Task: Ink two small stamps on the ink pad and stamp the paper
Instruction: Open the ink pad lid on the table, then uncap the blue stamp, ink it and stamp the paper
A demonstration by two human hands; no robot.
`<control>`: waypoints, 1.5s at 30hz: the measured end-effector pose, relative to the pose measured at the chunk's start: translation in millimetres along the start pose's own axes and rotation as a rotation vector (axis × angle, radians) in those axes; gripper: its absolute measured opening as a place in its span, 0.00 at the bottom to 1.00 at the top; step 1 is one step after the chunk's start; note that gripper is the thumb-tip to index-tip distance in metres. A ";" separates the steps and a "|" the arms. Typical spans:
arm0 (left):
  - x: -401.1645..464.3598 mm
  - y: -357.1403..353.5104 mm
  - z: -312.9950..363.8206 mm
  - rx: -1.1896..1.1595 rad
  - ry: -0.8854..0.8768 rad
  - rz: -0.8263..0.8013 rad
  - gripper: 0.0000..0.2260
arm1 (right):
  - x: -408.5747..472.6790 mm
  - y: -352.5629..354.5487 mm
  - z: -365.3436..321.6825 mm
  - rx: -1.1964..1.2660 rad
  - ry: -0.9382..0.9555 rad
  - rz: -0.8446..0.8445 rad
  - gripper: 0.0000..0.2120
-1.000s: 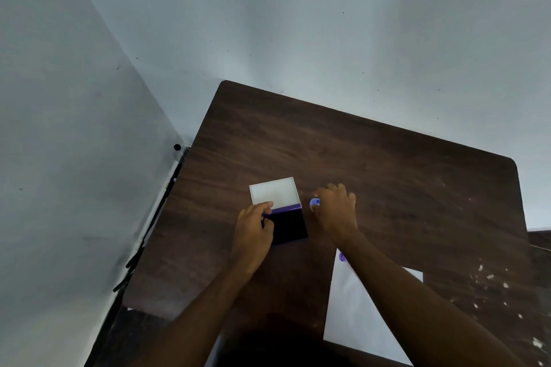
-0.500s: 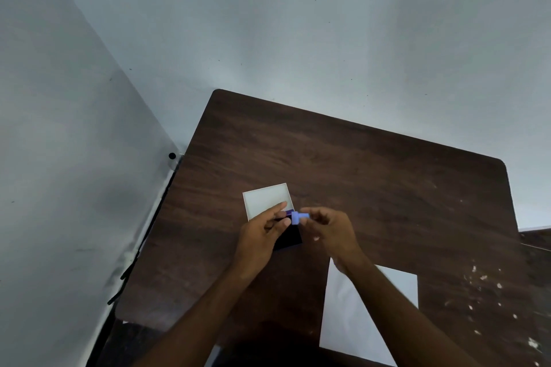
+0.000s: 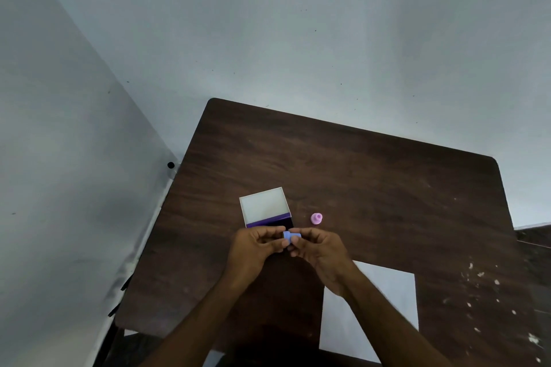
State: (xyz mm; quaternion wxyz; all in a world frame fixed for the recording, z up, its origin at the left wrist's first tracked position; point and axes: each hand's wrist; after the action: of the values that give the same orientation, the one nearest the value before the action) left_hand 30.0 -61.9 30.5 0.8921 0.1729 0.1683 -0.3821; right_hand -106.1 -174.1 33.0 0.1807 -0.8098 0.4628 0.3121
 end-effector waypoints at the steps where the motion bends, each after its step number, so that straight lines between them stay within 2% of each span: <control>1: -0.7 0.3 -0.5 0.003 0.002 0.006 0.14 | -0.5 -1.1 1.2 -0.008 0.002 0.014 0.11; 9: -2.8 3.9 -5.3 -0.027 0.002 0.047 0.13 | 0.4 -5.2 1.8 -0.015 0.013 0.018 0.12; 13: -4.7 10.6 -9.0 -0.114 -0.031 0.118 0.11 | -1.0 -2.9 3.0 0.262 -0.093 -0.076 0.12; 17: -2.7 24.5 -19.9 -0.180 0.040 0.215 0.15 | -2.3 -1.6 3.2 0.463 -0.175 -0.151 0.13; 23: 5.8 45.2 -38.2 0.117 0.007 0.260 0.17 | -7.9 -5.6 -2.4 0.594 -0.200 -0.245 0.14; 26: 8.1 49.4 -45.3 0.302 -0.116 0.332 0.17 | -12.2 -8.3 -9.4 0.627 -0.196 -0.302 0.15; 31: 7.5 50.3 -64.3 0.474 -0.341 0.398 0.14 | -19.0 -9.7 -19.3 0.646 -0.183 -0.373 0.17; 36: 10.4 46.0 -72.4 0.554 -0.332 0.373 0.17 | -24.8 -11.2 -25.0 0.656 -0.157 -0.396 0.16; 38: 8.7 43.5 -66.0 0.547 -0.270 0.380 0.18 | -26.1 -12.3 -25.9 0.657 -0.152 -0.397 0.16; 41: -0.3 37.9 -39.5 0.374 -0.271 0.420 0.13 | -25.6 -13.8 -25.5 0.653 -0.150 -0.390 0.17; 43: -8.5 30.1 -12.0 0.280 -0.332 0.390 0.10 | -23.9 -13.6 -24.4 0.655 -0.154 -0.376 0.18; 45: -17.4 21.5 13.0 0.226 -0.450 0.351 0.13 | -22.1 -13.9 -22.6 0.655 -0.160 -0.357 0.19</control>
State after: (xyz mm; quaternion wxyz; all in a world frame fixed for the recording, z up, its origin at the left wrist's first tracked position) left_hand 36.8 -42.8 53.4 0.9344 0.2086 -0.1093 -0.2672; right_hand -94.8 -166.2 64.7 0.5171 -0.7501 0.3741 0.1734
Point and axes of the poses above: each hand's wrist, its own x-axis towards the middle knuckle, its own y-axis out of the back of the hand, z = x × y, and after that the axes turned 12 degrees about z, right-handed
